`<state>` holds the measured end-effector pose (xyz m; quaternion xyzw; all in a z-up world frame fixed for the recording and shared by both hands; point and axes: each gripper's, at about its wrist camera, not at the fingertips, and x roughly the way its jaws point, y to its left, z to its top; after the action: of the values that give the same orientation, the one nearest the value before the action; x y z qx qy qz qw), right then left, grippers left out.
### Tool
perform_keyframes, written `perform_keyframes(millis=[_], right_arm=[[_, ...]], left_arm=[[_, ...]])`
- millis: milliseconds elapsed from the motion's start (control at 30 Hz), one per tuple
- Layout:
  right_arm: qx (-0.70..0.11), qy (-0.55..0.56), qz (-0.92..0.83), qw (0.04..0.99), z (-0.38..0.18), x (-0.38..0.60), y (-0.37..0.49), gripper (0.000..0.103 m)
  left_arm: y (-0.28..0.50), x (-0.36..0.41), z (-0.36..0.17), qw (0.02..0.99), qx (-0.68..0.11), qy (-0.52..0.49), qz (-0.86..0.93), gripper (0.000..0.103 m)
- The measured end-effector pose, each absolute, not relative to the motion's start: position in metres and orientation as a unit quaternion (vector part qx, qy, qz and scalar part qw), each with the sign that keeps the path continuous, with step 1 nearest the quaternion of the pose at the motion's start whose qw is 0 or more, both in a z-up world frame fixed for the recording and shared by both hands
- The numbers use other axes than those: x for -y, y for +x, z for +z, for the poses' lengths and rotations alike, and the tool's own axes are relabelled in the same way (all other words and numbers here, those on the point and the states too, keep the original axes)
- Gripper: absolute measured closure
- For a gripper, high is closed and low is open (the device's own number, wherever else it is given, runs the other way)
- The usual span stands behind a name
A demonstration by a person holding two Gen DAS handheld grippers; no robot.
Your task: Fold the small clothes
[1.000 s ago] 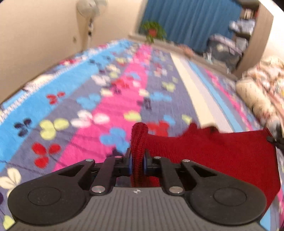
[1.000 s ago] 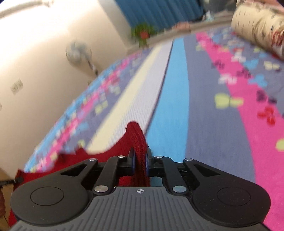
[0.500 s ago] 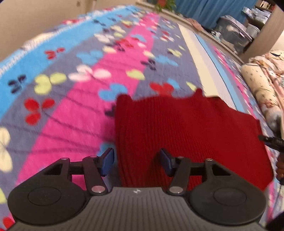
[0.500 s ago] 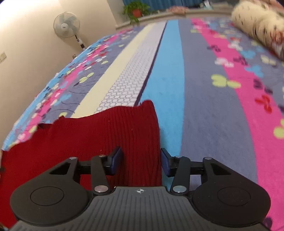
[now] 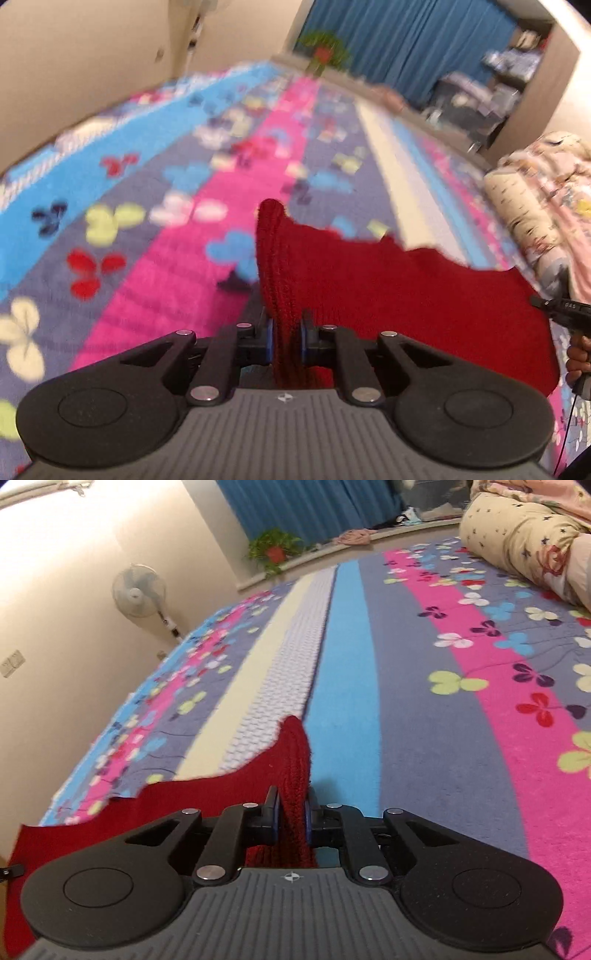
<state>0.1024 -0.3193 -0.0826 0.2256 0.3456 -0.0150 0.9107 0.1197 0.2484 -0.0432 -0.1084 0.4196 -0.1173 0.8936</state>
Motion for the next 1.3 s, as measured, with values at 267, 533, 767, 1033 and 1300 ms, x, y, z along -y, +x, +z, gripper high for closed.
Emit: perform_keyframes(millis=[267, 533, 767, 1033, 1300], right_arm=[[-0.434, 0.217, -0.046, 0.873, -0.087, 0.32, 0.09, 0.057], [-0.5, 0.23, 0.005, 0.835, -0.095, 0.316, 0.044, 0.047], [-0.499, 0.24, 0.004, 0.833, -0.101, 0.314, 0.025, 0.046], [-0.467, 0.238, 0.025, 0.851, -0.083, 0.316, 0.013, 0.091], [-0.496, 0.176, -0.001, 0.85, -0.088, 0.311, 0.012, 0.073]], left_arm=[[0.102, -0.265, -0.061, 0.833, -0.514, -0.178, -0.098, 0.047], [0.048, -0.251, -0.073, 0.794, -0.562, -0.205, -0.114, 0.035], [0.033, -0.243, -0.082, 0.794, -0.558, -0.203, -0.128, 0.061], [0.001, -0.24, -0.049, 0.86, -0.468, -0.161, -0.122, 0.089], [-0.02, -0.221, -0.052, 0.881, -0.459, -0.101, -0.059, 0.064]])
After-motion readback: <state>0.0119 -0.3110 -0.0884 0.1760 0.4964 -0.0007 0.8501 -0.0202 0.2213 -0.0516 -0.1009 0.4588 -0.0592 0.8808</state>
